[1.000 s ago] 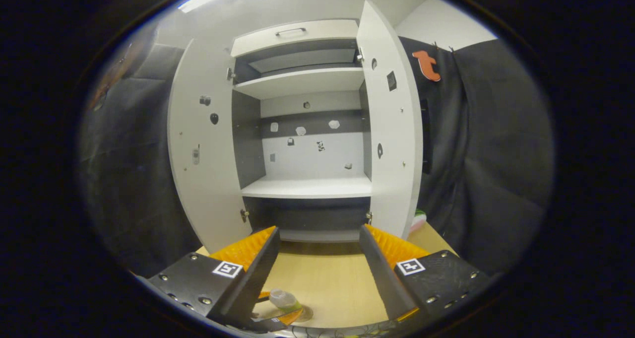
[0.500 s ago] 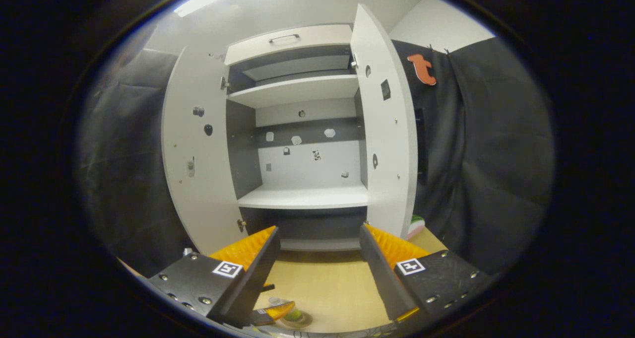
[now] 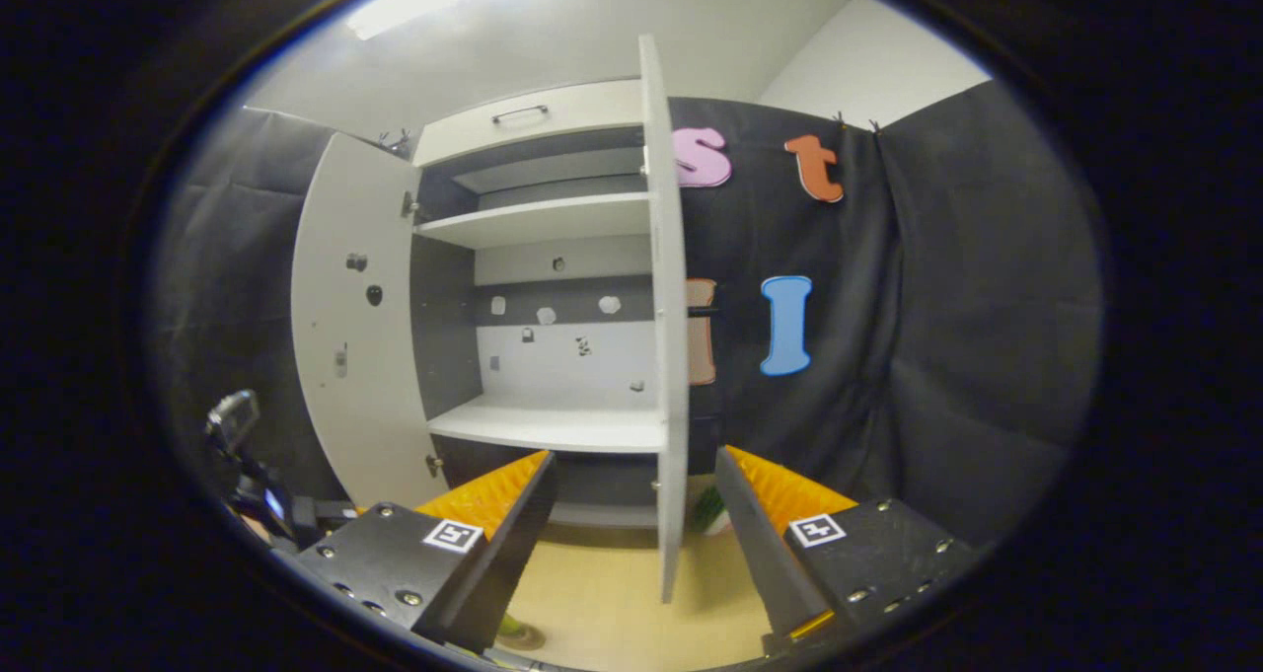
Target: Grasp the bottle in the cabinet with the left hand and place it on the coaster, then close the right door with the right hand and the left door with the left hand.
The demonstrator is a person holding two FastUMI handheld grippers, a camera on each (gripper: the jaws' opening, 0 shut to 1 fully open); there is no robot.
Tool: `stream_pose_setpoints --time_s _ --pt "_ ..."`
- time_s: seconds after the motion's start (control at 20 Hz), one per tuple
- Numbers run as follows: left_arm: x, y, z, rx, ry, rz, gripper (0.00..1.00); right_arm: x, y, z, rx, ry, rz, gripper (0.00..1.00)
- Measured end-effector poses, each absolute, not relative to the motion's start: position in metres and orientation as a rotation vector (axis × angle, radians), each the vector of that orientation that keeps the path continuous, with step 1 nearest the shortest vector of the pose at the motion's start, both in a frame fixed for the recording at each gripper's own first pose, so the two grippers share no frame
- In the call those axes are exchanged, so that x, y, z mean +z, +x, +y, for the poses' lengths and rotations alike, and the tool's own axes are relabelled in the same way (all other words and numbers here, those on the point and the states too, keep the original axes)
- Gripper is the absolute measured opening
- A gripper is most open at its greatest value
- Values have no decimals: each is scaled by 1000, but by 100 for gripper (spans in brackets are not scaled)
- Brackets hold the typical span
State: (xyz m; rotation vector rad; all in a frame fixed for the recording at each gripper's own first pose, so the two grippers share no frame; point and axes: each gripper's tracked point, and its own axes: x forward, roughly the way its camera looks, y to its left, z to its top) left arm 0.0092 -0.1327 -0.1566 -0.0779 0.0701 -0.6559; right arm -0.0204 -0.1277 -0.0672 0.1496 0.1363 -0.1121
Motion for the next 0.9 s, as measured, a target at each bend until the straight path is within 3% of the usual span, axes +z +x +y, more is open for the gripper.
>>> stream_pose_setpoints --time_s 0.55,0.9 --pt "-97 10 -61 -438 -107 93 95 -80 -32 -271 -222 85 119 97" --pt "-79 0 9 -288 -39 65 95 -93 8 -300 -210 76 129 97"
